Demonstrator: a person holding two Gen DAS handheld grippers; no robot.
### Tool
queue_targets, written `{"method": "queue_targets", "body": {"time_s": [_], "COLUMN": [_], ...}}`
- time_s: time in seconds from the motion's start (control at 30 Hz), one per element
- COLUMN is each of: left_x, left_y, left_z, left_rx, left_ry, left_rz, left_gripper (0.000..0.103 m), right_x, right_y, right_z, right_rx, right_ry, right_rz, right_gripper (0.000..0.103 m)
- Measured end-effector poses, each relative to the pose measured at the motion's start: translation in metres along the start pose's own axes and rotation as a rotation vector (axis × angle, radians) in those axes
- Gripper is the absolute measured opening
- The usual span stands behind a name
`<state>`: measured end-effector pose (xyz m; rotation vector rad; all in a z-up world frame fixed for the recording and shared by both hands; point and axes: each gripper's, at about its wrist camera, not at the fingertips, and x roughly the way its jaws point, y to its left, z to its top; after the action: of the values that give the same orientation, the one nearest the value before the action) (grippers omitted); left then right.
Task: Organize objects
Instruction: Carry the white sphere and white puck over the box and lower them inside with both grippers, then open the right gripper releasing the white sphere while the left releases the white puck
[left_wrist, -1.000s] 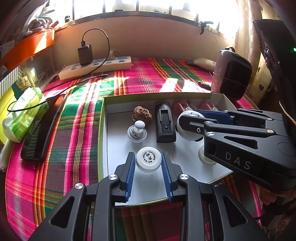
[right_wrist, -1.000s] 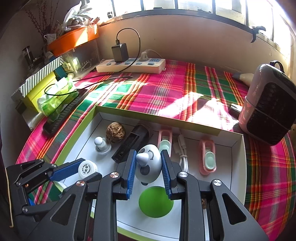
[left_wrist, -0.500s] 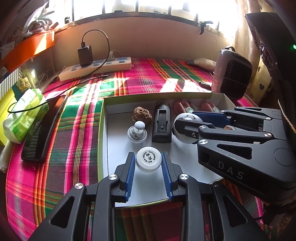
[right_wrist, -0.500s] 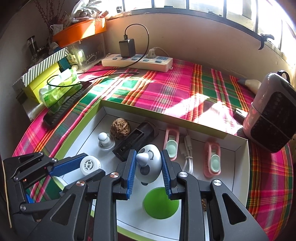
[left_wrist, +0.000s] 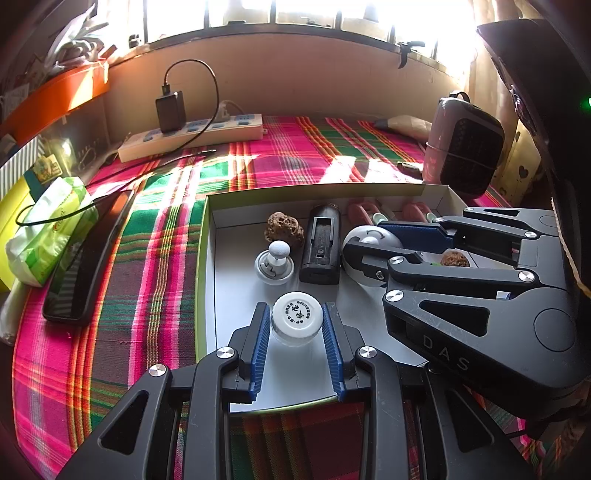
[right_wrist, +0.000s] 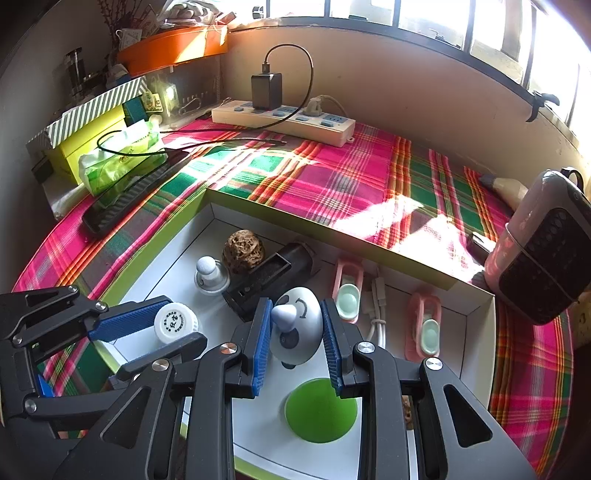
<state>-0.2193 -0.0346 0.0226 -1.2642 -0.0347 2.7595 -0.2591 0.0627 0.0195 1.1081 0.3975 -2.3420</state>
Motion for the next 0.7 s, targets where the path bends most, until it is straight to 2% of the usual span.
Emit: {"method": "queue_targets", "body": {"time_s": [0.7], "left_x": [0.0005], "left_y": [0.0009], "left_z": [0.0001], "left_rx": [-0.001], "left_ry": [0.0], "left_rz": [0.006], "left_gripper": [0.027], "right_x": [-0.0017], "right_y": [0.0006], "right_z": [0.0006], "right_rx": [-0.003], "right_ry": [-0.006], "right_rz": [-0.013], "right_gripper": [0.029]}}
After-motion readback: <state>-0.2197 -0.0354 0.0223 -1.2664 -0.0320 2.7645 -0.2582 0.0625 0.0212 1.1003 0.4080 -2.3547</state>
